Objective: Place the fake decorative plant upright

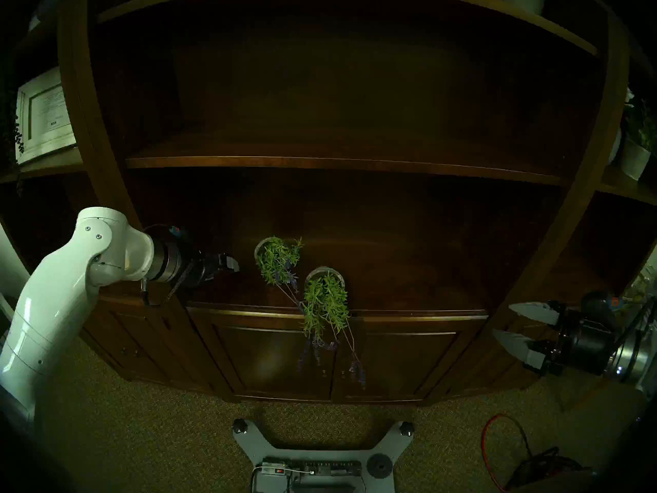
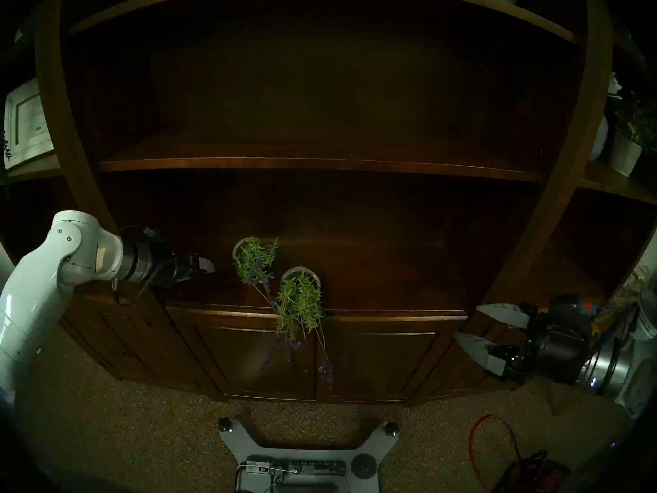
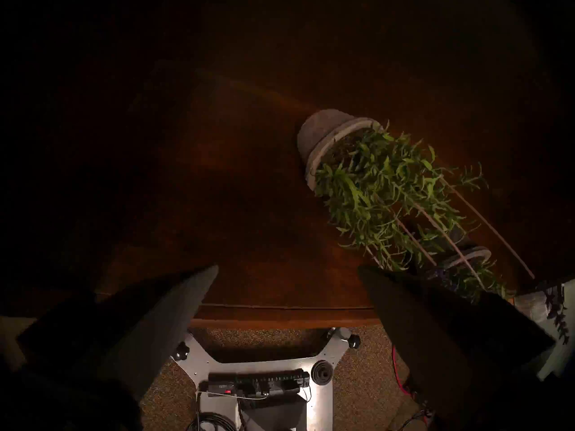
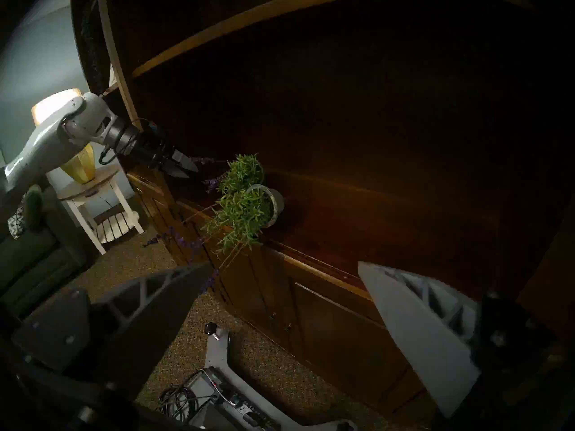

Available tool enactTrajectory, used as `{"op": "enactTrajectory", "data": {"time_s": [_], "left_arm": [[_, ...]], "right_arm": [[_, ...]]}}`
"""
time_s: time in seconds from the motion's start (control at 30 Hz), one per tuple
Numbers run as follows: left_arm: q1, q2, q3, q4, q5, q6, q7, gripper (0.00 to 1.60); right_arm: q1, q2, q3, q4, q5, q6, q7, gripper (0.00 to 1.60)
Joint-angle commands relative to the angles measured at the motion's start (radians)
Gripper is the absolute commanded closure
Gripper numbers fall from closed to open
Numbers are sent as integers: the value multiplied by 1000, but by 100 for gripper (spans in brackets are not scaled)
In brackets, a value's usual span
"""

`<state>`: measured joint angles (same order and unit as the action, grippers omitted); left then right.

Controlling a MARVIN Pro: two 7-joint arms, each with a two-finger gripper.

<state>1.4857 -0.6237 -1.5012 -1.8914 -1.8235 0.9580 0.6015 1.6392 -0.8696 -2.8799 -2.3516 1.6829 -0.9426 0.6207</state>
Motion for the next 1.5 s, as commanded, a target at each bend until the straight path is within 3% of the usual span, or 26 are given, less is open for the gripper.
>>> {"op": "enactTrajectory", "data": {"time_s": [0.0,0.67,1.07,1.47], "left_arm": [[-75,1,31,3,103,2,-110,0],[-231,-75,136,102,279,-21,-221,0],[-307,-128,230,181,390,-59,-265,0],[-378,-152,248,240,430,-58,-308,0]], "right_arm": [[2,0,2,-2,-2,-3,1,0],[2,0,2,-2,-2,-3,1,0],[2,0,2,-2,-2,-3,1,0],[2,0,2,-2,-1,-3,1,0]]}}
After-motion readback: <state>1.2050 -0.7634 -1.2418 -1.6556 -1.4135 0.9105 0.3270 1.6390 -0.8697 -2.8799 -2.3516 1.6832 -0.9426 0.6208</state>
